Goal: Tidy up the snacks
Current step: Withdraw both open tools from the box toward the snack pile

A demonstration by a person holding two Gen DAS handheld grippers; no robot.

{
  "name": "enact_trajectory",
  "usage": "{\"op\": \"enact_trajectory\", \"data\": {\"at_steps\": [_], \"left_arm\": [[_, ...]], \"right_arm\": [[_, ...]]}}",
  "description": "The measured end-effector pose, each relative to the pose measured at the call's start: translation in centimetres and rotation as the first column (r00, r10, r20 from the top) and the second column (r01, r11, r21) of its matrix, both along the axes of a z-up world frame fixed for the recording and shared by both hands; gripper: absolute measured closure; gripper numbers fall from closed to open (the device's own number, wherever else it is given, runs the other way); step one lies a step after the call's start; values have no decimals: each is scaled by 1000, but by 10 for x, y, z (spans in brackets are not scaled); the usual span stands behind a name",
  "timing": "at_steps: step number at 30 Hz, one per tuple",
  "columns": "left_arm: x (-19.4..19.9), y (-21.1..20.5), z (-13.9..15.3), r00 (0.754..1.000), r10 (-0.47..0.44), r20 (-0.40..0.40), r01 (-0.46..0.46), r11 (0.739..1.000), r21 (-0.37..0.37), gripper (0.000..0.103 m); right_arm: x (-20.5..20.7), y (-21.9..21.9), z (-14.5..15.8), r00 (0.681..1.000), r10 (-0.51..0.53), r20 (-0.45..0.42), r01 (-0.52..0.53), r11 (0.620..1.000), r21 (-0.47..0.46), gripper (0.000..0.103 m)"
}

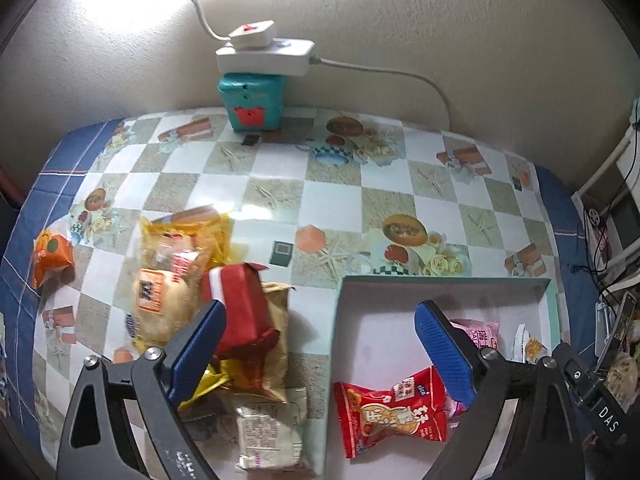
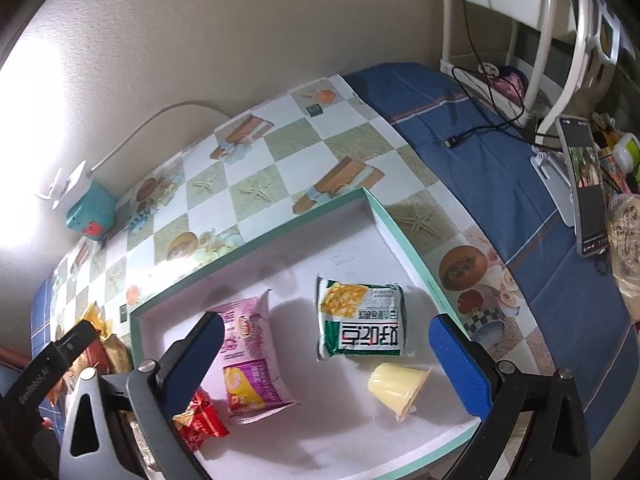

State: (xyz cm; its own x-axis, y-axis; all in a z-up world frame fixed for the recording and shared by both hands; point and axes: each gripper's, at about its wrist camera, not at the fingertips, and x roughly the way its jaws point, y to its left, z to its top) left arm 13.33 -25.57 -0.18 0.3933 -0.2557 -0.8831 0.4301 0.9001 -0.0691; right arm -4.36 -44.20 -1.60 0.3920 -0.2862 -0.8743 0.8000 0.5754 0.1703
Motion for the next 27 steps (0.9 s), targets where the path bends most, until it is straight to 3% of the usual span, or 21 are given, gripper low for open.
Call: {"op": "enact_trajectory", "data": {"at_steps": [9, 18, 27], "left_arm": [[16, 49, 12, 995, 97, 18, -96, 995, -15, 8], [38, 124, 19, 977, 212, 36, -214, 976, 47, 8], [41, 194, 20, 947, 321, -2, -321, 947, 1, 8]], "right_arm": [[13, 26, 18, 998, 68, 12, -68, 997, -34, 0], [42, 69, 14, 981, 194, 12, -194, 981, -7, 0], [63, 109, 18, 959, 283, 17, -283, 959, -10, 0]]}}
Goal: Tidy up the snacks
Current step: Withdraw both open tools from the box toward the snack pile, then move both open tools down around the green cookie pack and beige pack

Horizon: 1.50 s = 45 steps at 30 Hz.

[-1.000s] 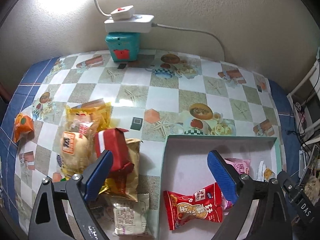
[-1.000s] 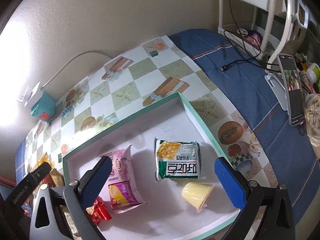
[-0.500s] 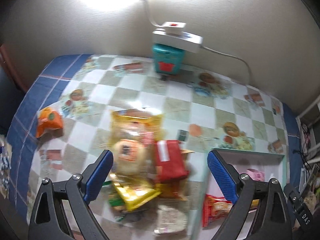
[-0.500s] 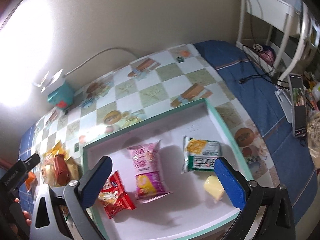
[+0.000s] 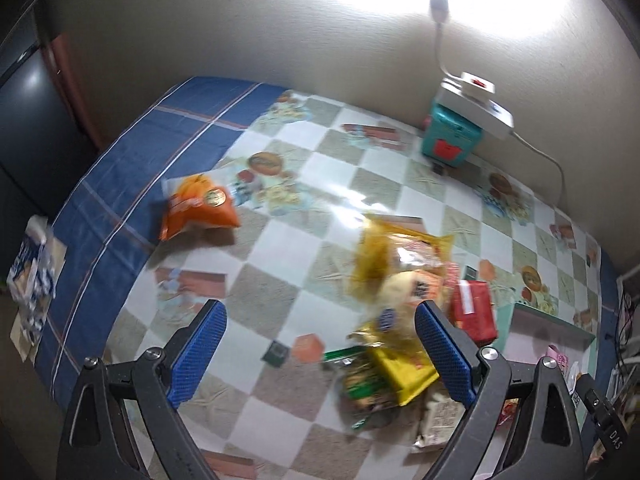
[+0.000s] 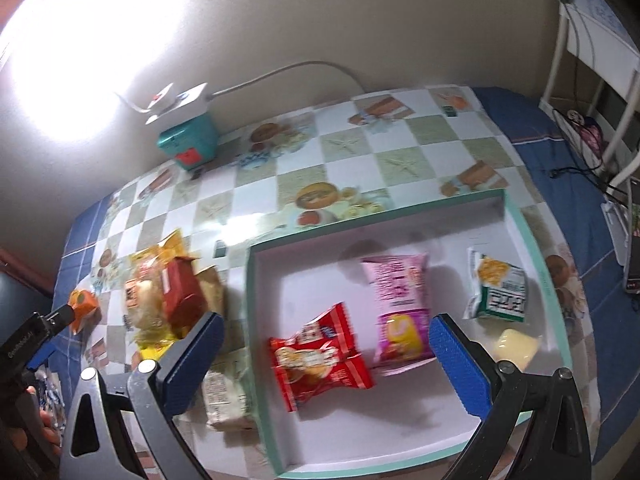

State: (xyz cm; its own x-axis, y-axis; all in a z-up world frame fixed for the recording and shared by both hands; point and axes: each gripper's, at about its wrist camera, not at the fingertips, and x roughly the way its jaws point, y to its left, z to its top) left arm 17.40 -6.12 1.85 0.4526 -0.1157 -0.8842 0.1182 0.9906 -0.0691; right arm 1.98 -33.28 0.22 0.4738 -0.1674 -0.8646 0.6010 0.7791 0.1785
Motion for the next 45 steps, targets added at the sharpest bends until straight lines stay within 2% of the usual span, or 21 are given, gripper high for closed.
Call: {"op": "enact_trajectory", "data": {"at_steps": [7, 13, 17, 22, 28, 35, 38, 40, 45], "left_arm": [[-2, 41, -4, 998, 64, -18, -65, 997, -36, 8], [-5, 54, -10, 995, 90, -36, -92, 994, -50, 8], [-10, 49, -27, 994, 70, -83, -73, 997, -24, 8], [-22, 39, -46, 991, 55, -124, -59, 998, -31, 8], [-29, 24, -74, 976, 45, -214, -55, 998, -42, 8], [-29, 4, -98, 954, -10, -299, -12, 997, -70, 8], [-28, 6, -98, 955, 5, -298, -28, 997, -72, 8], [-28, 9, -96, 956, 19, -292, -42, 996, -72, 8], [-28, 16, -96, 955, 36, -294, -64, 994, -86, 8]], "right_arm": [[14, 24, -6, 998, 53, -12, -53, 998, 17, 0], [24, 46, -12, 994, 112, -17, -112, 993, 45, 0], [28, 57, -20, 990, 139, -25, -137, 988, 73, 0], [31, 70, -36, 982, 180, -49, -173, 977, 124, 0], [33, 81, -51, 973, 206, -101, -192, 973, 128, 0], [38, 89, -63, 959, 238, -152, -224, 969, 101, 0], [39, 92, -64, 955, 250, -160, -238, 967, 91, 7], [40, 94, -63, 953, 259, -157, -248, 965, 88, 15], [42, 100, -58, 948, 288, -137, -278, 957, 88, 18]]}}
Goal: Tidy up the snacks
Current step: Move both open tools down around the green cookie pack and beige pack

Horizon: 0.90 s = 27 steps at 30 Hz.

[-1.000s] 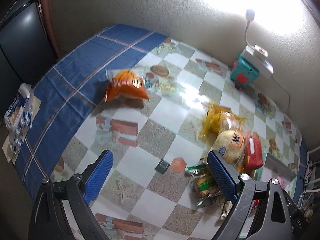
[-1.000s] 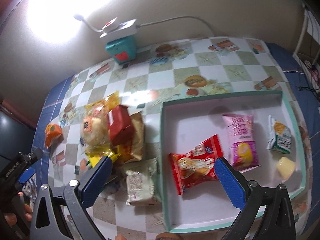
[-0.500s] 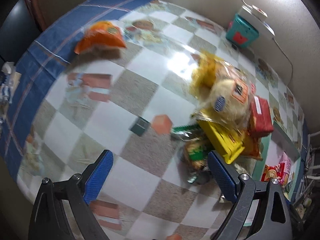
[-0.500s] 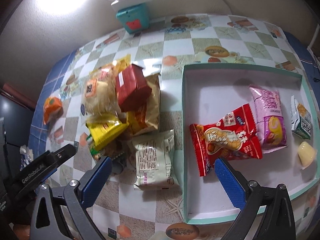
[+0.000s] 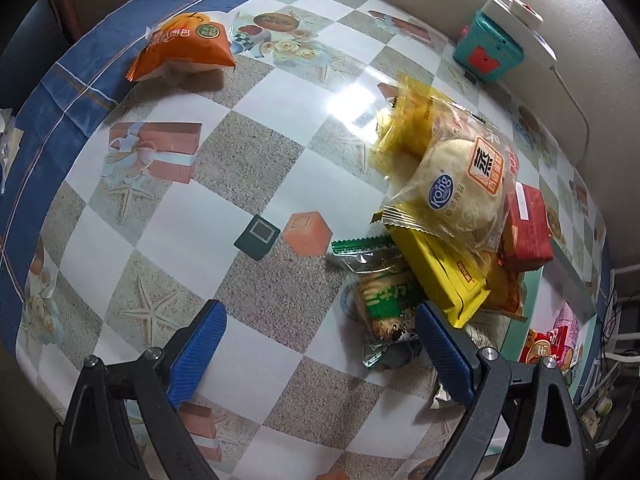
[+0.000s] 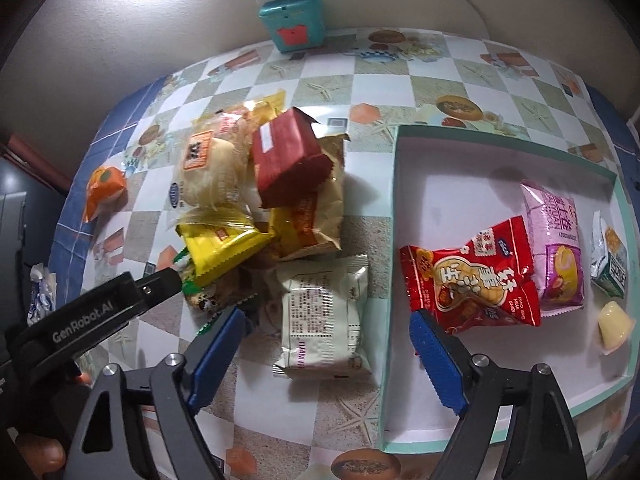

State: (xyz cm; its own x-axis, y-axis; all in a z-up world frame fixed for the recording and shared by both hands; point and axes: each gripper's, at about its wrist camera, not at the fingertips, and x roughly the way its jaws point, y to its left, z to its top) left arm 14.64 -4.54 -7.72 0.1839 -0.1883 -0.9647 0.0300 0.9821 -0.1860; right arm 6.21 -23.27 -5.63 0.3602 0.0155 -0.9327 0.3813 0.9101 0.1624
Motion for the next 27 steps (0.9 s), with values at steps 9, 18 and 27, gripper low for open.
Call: {"op": "enact_trajectory", "data": {"at_steps": [9, 18, 27], "left_arm": [[5, 8, -1, 1000, 19, -13, -20, 999, -26, 8], [9, 19, 0, 999, 47, -21, -48, 998, -51, 8], [10, 19, -3, 998, 50, -29, -51, 997, -53, 8]], "right_arm": [[7, 10, -13, 998, 47, -40, -47, 999, 9, 32], [10, 9, -26, 997, 39, -70, -38, 999, 15, 35], [14, 16, -29, 995, 66, -76, -67, 998, -4, 35]]}}
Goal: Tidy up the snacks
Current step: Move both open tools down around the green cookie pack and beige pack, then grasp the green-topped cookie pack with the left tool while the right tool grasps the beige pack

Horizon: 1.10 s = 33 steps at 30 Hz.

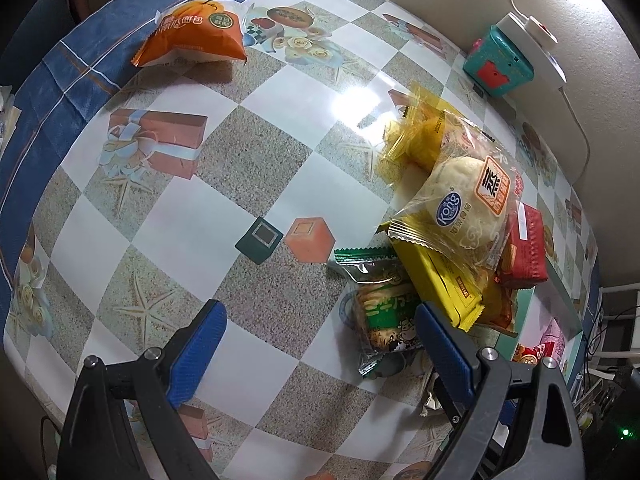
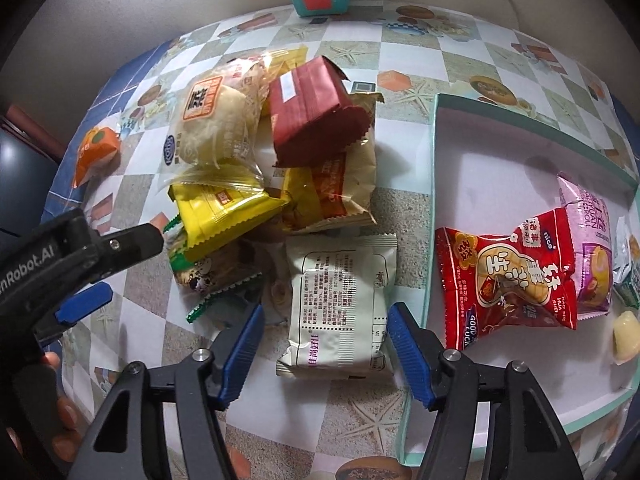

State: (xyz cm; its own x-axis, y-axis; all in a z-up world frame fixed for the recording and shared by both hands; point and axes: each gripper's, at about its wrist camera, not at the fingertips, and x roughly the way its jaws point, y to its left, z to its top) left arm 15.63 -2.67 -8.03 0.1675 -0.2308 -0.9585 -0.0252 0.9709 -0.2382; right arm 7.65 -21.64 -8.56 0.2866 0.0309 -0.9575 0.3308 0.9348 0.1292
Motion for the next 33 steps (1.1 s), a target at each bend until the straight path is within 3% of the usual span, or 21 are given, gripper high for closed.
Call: {"op": "enact_trajectory", "data": {"at_steps": [9, 10, 16, 21, 33], "left_arm": [[3, -3, -11, 1000, -1, -30, 1, 1000, -1, 8], [3, -3, -11, 1000, 2, -28, -2, 1000, -1, 8], [5, -1, -12, 1000, 5, -31, -5, 1000, -6, 8], [7, -1, -13, 999, 2, -36, -2, 1000, -7, 8], [8, -8, -18, 999, -6, -40, 6, 1000, 13, 8]], "right_arm": [[2, -1, -12, 1000, -12, -14, 13, 996, 86, 37], [2, -1, -14, 1000, -16, -19, 17, 997, 78, 41], [7, 5, -17, 1000, -7, -25, 7, 1000, 6, 41], [14, 28, -23, 996, 56, -64, -64, 990, -130, 41], [8, 32, -24, 998, 58, -36, -63, 990, -129, 44]]}}
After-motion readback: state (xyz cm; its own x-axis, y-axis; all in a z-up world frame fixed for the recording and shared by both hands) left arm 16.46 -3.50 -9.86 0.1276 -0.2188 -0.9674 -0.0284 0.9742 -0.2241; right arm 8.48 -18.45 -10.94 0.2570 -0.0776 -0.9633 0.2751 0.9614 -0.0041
